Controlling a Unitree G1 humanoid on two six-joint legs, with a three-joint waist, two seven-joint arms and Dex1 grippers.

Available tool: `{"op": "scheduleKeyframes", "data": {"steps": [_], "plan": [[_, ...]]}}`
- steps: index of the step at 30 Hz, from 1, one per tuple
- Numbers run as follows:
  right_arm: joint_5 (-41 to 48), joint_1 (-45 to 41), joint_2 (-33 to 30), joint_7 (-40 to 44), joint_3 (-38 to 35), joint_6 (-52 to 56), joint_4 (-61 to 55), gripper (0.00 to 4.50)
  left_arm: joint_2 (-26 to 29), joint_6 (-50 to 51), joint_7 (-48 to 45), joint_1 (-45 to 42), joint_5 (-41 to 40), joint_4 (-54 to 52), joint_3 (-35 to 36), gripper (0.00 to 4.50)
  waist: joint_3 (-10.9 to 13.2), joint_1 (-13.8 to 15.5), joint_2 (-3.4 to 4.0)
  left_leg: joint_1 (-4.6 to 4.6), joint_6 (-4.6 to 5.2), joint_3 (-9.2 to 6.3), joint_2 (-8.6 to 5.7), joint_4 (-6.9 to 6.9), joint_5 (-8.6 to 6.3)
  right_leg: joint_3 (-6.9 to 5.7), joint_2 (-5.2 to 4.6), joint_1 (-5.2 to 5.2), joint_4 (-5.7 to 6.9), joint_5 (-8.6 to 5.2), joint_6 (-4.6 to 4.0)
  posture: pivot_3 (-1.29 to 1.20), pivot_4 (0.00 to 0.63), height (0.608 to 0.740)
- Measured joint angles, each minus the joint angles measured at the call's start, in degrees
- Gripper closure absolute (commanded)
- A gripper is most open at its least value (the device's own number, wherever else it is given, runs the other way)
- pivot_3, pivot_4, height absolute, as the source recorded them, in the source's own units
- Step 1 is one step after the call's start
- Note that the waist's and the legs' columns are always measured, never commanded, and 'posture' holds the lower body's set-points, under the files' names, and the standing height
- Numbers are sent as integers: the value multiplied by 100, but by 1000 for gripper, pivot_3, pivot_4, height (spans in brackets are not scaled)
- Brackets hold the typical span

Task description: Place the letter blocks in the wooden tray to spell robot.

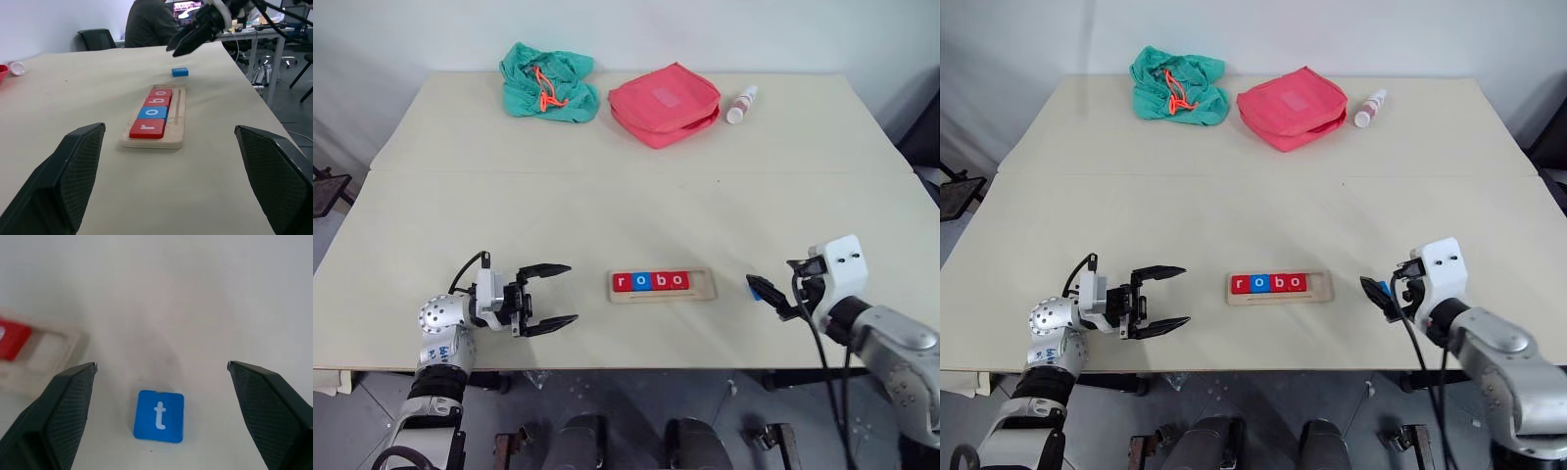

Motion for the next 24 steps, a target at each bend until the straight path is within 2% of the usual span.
{"op": "scheduleKeyframes", "data": {"steps": [4,9,12,17,24], "plan": [[-116,-62,-1201,1300,592,-675,683,29,-27,0,3,228,-7,-293,15,0,0,-10,0,0,0,5,3,-1,0,-1,0,0,-3,0,0,0,150,740],[-421,-506,-1909,2393,1155,-1494,1569,29,-64,3,8,457,-10,-569,26,0,0,-13,-1,2,0,7,3,2,0,-2,-2,3,-7,0,0,0,150,740],[-994,-1003,-2300,3203,1841,-2511,2511,29,-70,-1,13,697,-16,-791,47,0,0,-10,-2,0,1,9,4,3,-1,-2,-2,4,-12,0,0,0,150,740],[-1734,-1766,-2330,4110,2645,-3985,3727,29,-69,-1,36,896,-15,-1005,126,0,0,-18,-1,0,1,10,5,6,-1,-6,-2,4,-13,0,0,0,150,740],[-2229,-2673,-1985,4715,3059,-5073,4903,29,-91,1,222,1239,-15,-1360,222,0,0,-23,-1,0,1,9,10,6,-1,-13,-2,4,-12,0,0,0,150,740]]}}
